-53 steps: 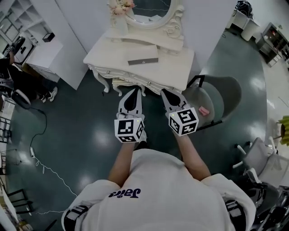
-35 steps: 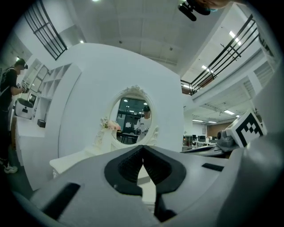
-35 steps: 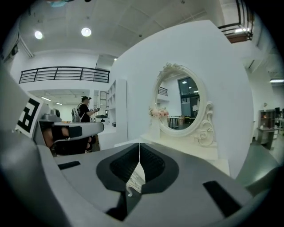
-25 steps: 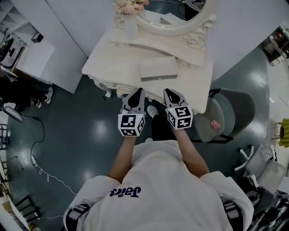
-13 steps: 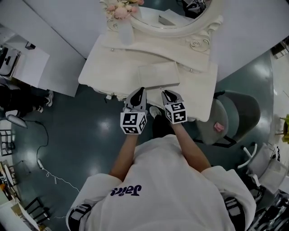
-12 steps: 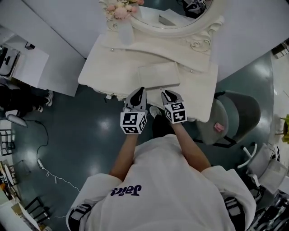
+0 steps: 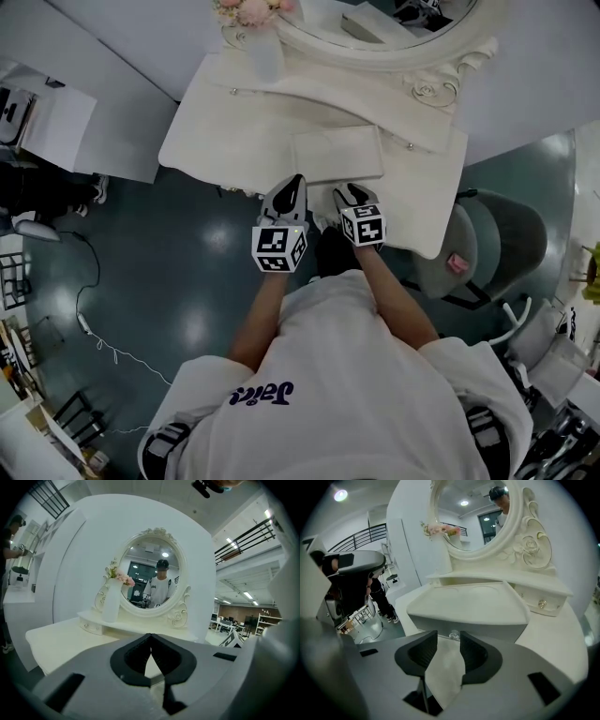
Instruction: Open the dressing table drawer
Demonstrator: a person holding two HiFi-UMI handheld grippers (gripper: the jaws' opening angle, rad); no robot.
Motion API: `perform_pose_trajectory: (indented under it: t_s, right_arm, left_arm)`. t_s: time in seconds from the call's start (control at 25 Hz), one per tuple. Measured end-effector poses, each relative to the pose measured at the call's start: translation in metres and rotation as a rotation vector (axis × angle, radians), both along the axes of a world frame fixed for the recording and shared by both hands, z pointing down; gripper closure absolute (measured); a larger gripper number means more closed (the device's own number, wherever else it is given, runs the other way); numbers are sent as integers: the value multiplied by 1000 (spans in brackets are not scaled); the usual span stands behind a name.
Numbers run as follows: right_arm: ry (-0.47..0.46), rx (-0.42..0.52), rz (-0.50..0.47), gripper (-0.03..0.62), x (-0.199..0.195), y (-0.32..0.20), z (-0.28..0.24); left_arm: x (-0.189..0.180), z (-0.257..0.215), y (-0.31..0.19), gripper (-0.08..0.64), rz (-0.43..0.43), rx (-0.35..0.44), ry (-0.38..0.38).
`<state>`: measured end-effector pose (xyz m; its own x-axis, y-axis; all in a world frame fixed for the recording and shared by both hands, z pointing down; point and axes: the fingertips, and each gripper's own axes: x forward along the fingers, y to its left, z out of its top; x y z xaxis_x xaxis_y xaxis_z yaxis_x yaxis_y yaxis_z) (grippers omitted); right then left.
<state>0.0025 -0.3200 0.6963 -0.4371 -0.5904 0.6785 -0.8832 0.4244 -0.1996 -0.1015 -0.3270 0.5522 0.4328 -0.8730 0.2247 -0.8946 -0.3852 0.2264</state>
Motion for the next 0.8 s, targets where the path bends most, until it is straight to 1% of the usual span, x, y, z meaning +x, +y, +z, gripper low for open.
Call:
perform_pose_trajectory:
  t_s: [0.16, 0.32, 0.4, 0.56, 0.8]
  right_arm:
    - [7, -44, 19, 448, -2, -4, 13]
    - [12, -71, 37, 448, -1, -7, 22]
    - [4, -76, 44, 460, -2, -9, 23]
    - [23, -76, 50, 506, 0, -14, 24]
    - [47, -86, 41, 520, 0, -14, 25]
  left_arm:
    - [-4, 8, -7, 545, -3, -26, -6]
    - [-9, 10, -13, 545, -3, -35, -14]
    - [-11, 12, -16, 545, -9, -47, 3]
    - [-16, 10, -20, 545, -31, -71, 77]
    - [-22, 10, -19, 545, -45, -69, 80]
